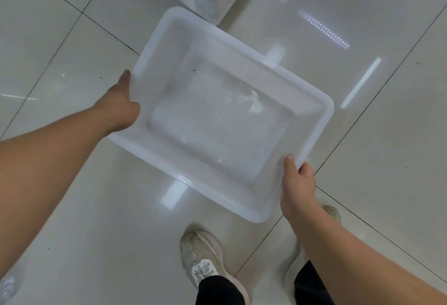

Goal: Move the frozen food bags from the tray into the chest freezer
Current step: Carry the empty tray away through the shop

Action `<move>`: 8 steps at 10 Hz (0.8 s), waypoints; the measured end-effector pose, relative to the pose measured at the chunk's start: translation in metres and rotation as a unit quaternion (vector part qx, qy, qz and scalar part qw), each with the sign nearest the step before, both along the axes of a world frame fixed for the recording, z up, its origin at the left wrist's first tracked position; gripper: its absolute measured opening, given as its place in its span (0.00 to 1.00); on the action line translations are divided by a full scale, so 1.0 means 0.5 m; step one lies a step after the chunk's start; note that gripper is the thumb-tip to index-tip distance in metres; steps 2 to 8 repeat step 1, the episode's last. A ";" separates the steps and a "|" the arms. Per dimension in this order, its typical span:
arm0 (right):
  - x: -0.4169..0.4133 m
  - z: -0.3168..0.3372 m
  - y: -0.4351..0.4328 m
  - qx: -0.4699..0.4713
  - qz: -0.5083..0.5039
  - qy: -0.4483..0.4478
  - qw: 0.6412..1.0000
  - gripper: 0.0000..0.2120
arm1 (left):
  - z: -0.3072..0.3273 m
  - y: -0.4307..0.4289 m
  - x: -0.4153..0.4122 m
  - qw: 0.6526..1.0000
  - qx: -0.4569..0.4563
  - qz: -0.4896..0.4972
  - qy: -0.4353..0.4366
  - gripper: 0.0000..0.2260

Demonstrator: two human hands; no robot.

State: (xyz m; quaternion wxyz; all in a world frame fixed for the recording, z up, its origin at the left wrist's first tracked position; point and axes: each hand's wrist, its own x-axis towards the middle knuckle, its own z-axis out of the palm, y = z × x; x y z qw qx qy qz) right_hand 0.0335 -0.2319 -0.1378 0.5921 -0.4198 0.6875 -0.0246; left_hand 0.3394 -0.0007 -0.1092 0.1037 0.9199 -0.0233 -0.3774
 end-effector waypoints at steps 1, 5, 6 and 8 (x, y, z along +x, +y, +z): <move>0.013 0.024 -0.005 0.036 0.039 -0.002 0.999 0.12 | 0.024 -0.008 0.001 1.000 -0.006 0.001 -0.026 0.37; 0.013 0.024 -0.005 0.036 0.039 -0.002 0.999 0.12 | 0.024 -0.008 0.001 1.000 -0.006 0.001 -0.026 0.37; 0.013 0.024 -0.005 0.036 0.039 -0.002 0.999 0.12 | 0.024 -0.008 0.001 1.000 -0.006 0.001 -0.026 0.37; 0.013 0.024 -0.005 0.036 0.039 -0.002 0.999 0.12 | 0.024 -0.008 0.001 1.000 -0.006 0.001 -0.026 0.37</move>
